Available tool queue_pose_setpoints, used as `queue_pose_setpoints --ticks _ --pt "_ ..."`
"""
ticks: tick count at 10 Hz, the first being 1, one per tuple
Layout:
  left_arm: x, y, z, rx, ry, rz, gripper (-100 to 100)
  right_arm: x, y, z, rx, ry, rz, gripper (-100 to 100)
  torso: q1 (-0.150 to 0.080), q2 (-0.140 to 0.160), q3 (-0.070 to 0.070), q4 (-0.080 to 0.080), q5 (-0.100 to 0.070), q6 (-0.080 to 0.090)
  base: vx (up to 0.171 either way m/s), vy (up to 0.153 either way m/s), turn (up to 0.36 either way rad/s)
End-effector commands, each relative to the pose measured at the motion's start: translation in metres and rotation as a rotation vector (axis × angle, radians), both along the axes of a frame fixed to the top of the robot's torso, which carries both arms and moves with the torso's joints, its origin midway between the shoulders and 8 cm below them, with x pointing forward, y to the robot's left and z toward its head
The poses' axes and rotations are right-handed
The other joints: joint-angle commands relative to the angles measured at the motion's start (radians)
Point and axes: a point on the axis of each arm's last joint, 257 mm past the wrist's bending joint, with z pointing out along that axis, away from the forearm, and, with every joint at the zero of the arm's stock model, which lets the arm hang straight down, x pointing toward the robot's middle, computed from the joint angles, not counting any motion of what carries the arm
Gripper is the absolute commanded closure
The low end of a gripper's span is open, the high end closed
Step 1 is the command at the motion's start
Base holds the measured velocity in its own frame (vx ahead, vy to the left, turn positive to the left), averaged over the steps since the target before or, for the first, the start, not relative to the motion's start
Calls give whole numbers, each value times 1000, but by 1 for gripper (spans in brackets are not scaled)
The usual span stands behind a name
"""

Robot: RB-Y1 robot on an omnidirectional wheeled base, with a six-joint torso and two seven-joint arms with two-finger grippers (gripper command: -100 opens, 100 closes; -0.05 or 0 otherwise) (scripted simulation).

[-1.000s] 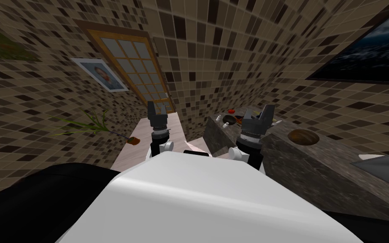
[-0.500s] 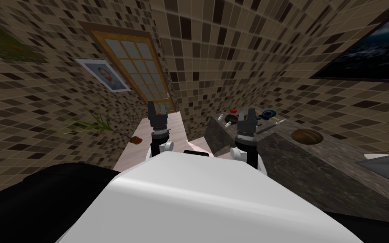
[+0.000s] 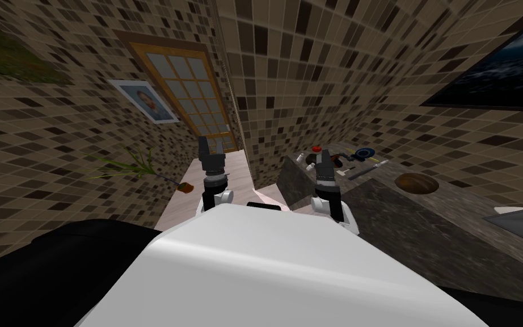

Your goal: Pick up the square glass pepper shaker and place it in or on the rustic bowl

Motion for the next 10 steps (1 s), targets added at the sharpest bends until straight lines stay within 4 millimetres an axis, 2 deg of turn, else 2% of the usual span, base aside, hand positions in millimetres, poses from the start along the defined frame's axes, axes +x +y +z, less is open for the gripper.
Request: queue_pose_setpoints --ticks 1,8,10 --pt "0 0 0 0 0 0 0 12 -5 -18 -40 44 -16 -100 0 0 0 0 0 0 -18 65 19" --pt "0 0 0 0 0 0 0 44 -33 -73 -144 185 -78 -100 -1 -1 -1 0 0 0 -16 62 16" --pt "0 0 0 0 0 0 0 62 -54 -97 -218 254 -120 -100 -1 -1 -1 0 0 0 -23 98 42"
